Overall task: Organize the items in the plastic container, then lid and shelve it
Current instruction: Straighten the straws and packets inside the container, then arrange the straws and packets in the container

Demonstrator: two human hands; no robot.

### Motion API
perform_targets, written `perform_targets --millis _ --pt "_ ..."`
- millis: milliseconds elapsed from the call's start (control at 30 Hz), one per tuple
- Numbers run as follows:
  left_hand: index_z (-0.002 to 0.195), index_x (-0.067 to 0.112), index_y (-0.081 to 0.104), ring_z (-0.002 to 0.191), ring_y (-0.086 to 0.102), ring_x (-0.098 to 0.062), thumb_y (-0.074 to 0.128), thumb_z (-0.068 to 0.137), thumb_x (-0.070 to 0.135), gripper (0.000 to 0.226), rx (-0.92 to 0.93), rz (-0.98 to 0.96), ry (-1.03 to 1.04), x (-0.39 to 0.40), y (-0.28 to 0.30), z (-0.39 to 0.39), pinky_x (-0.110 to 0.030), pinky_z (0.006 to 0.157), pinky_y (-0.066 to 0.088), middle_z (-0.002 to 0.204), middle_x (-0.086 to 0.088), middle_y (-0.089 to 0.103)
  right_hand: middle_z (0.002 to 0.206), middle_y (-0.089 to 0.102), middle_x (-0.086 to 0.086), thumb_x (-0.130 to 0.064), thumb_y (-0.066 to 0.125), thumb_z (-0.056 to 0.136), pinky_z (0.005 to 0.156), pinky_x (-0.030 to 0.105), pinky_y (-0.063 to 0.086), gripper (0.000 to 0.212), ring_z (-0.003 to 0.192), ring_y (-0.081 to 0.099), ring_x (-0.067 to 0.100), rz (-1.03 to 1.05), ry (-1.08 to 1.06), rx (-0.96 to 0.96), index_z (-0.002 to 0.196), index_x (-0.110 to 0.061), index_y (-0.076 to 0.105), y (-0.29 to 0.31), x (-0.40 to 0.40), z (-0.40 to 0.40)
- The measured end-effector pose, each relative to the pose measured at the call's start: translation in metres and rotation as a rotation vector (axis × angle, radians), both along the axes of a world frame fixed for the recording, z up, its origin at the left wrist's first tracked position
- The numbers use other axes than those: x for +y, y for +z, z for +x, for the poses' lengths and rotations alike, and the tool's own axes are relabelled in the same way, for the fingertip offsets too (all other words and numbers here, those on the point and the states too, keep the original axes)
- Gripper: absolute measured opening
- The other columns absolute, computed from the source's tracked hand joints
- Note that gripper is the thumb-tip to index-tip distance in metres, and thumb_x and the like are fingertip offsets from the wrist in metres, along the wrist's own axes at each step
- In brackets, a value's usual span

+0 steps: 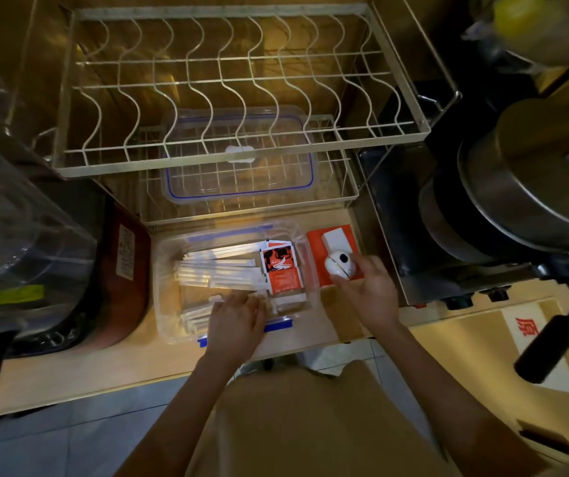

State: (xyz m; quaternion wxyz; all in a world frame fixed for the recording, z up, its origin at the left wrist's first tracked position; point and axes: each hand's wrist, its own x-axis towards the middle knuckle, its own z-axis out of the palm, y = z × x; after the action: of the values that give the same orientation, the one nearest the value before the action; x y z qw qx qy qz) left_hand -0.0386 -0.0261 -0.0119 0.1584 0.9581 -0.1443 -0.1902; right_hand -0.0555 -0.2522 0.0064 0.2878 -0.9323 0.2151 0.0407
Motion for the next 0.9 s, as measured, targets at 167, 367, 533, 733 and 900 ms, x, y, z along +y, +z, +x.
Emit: perform_targets --millis 167,367,533,733,900 --pt "0.114 0.021 0.061 0.106 0.057 -0.019 -0.004 0.073 0.051 0.082 0.001 0.022 0.016 -0.002 0.001 -0.001 -0.034 0.084 0.044 0.118 -0.003 0.065 0.136 0.049 0.005 -0.035 0.061 0.087 0.096 0.033 0.043 0.052 0.121 0.050 0.022 -0.060 0.133 0.044 0.134 -0.016 0.048 -0.007 0.004 -0.004" --pt "0.116 0.019 0.058 0.108 0.055 -0.019 -0.003 0.077 0.047 0.078 0.035 0.062 0.001 -0.005 0.004 0.000 -0.033 0.085 0.044 0.119 -0.004 0.063 0.139 0.044 0.004 -0.035 0.057 0.090 0.101 0.033 0.042 0.053 0.126 0.045 0.019 -0.087 0.153 0.077 0.138 -0.016 0.042 -0.009 0.005 -0.001" --pt "0.114 0.016 0.058 0.107 0.055 -0.021 0.008 0.084 0.042 0.064 0.074 0.075 0.002 -0.007 0.006 0.000 -0.033 0.083 0.044 0.117 -0.006 0.063 0.142 0.041 0.003 -0.032 0.057 0.090 0.102 0.034 0.043 0.054 0.129 0.043 0.019 -0.093 0.161 0.090 0.138 -0.017 0.040 -0.012 0.002 0.000" --pt "0.108 0.017 0.061 0.103 0.056 -0.019 0.029 0.096 0.032 0.038 0.118 0.037 0.014 -0.004 0.006 0.001 -0.032 0.084 0.044 0.113 -0.006 0.064 0.131 0.050 0.004 -0.031 0.062 0.086 0.091 0.033 0.047 0.050 0.119 0.051 0.019 -0.043 0.105 0.032 0.131 -0.017 0.045 -0.012 0.005 -0.001" --pt "0.110 0.013 0.063 0.101 0.060 -0.024 0.038 0.096 0.024 0.031 0.188 -0.206 0.132 0.003 0.011 0.007 -0.027 0.077 0.040 0.114 -0.009 0.065 0.128 0.052 0.006 -0.028 0.054 0.091 0.091 0.033 0.050 0.038 0.113 0.056 0.021 0.052 0.045 -0.104 0.126 -0.014 0.049 0.002 0.016 0.009"
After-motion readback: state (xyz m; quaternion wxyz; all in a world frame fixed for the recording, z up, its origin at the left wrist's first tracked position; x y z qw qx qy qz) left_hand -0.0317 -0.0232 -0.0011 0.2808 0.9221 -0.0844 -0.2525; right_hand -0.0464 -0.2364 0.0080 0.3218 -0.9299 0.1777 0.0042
